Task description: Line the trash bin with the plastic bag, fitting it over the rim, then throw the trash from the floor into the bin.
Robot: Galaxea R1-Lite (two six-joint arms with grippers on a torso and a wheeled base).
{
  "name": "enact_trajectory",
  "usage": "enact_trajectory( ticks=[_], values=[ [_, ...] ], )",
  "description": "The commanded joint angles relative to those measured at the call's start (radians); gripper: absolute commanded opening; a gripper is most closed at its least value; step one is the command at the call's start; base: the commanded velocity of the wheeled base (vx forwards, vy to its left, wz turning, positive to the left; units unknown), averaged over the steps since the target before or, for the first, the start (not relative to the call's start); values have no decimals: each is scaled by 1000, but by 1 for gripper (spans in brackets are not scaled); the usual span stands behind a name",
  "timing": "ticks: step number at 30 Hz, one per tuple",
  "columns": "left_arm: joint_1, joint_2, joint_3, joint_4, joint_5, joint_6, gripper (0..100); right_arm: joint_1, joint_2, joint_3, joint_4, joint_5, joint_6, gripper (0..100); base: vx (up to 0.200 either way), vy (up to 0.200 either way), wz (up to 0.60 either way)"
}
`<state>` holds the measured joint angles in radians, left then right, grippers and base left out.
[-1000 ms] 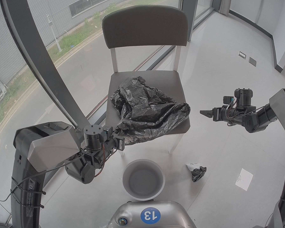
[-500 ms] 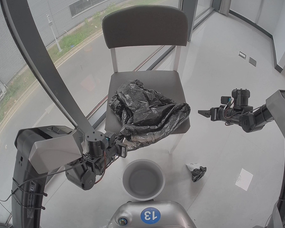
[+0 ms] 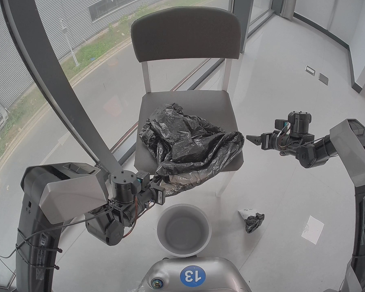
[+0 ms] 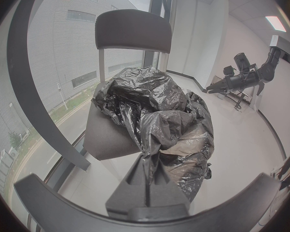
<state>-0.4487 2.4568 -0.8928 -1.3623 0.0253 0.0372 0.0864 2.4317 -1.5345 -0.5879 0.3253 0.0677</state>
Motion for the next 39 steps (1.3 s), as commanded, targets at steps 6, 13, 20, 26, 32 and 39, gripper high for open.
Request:
enact_trajectory(
  ticks=[6,13,20,26,32,39],
  values=[
    [-21,-2,64,-57,-54,0,0,7,7,39,-1,0,-6,100,0,0,0],
    [-27,7,44,-54,-71,0,0,7,15,31,-1,0,-8,100,0,0,0],
    [-10,85,-167,52,-70,1,0,7,7,40,-4,-2,-8,100,0,0,0],
    [10,108,-253,106,-70,0,0,4,12,8,2,-2,-9,100,0,0,0],
    [13,105,-239,97,-70,1,0,3,46,-44,5,-2,-8,100,0,0,0],
    [8,100,-229,86,-71,0,0,-2,119,-124,6,-3,-5,100,0,0,0]
  ],
)
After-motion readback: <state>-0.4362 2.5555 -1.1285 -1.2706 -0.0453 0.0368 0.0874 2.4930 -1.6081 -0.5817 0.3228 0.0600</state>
